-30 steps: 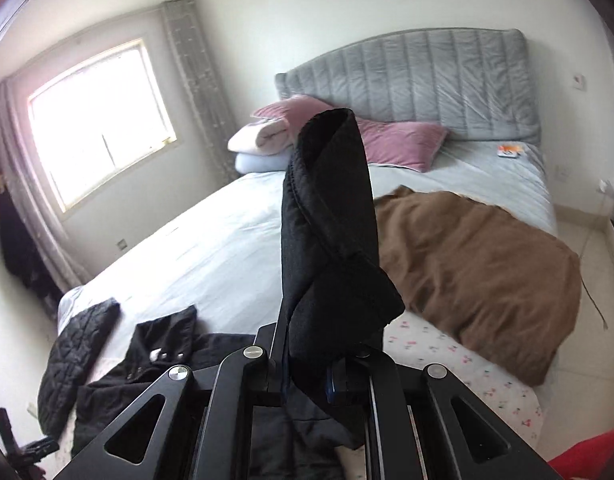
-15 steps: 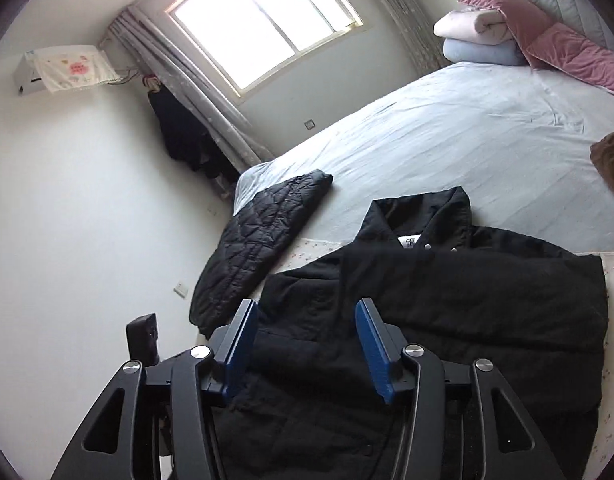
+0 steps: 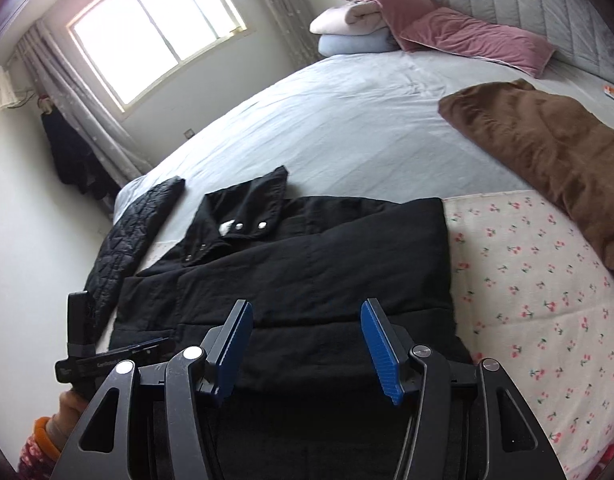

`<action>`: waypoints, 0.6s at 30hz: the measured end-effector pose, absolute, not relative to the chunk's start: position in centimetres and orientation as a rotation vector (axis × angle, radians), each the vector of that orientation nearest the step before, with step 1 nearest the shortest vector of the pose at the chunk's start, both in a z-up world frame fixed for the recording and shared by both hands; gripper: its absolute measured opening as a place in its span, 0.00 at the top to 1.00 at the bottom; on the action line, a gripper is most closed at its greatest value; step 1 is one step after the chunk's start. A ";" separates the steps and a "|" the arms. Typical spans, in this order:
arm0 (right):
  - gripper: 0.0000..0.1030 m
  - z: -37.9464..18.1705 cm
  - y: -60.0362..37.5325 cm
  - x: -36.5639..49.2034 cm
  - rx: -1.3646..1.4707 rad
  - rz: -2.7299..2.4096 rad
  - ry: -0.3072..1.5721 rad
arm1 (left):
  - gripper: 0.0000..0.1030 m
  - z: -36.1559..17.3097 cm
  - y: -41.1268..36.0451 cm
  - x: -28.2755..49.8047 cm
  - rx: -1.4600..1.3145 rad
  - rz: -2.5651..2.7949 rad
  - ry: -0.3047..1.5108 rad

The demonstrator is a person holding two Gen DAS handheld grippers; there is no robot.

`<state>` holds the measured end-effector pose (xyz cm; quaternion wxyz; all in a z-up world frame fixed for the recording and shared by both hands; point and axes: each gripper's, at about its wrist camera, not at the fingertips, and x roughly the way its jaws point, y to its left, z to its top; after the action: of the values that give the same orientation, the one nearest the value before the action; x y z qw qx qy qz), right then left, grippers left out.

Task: Fold large clothes

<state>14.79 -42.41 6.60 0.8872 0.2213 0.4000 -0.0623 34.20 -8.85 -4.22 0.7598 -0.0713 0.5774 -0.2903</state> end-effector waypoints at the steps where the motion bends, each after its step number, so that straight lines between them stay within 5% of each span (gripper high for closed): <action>1: 0.44 6.6 -42.6 14.7 0.455 -0.145 0.830 | 0.91 -3.9 -8.9 33.9 -0.135 -0.593 1.221; 6: 0.44 5.3 -43.2 15.1 0.380 -0.238 0.806 | 0.89 0.1 -7.8 31.3 -0.023 -0.414 0.934; 11: 0.48 2.1 -42.0 17.4 0.362 -0.266 0.795 | 0.67 2.0 -7.5 30.1 -0.006 -0.493 0.844; 18: 0.60 -4.4 -40.7 20.7 0.277 -0.351 0.917 | 0.64 -3.8 -10.0 30.6 0.073 -0.644 0.983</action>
<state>20.69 -40.66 -4.36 0.8727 0.1325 0.4388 -0.1682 30.64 -10.05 -3.85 0.8317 0.0346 0.4634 -0.3038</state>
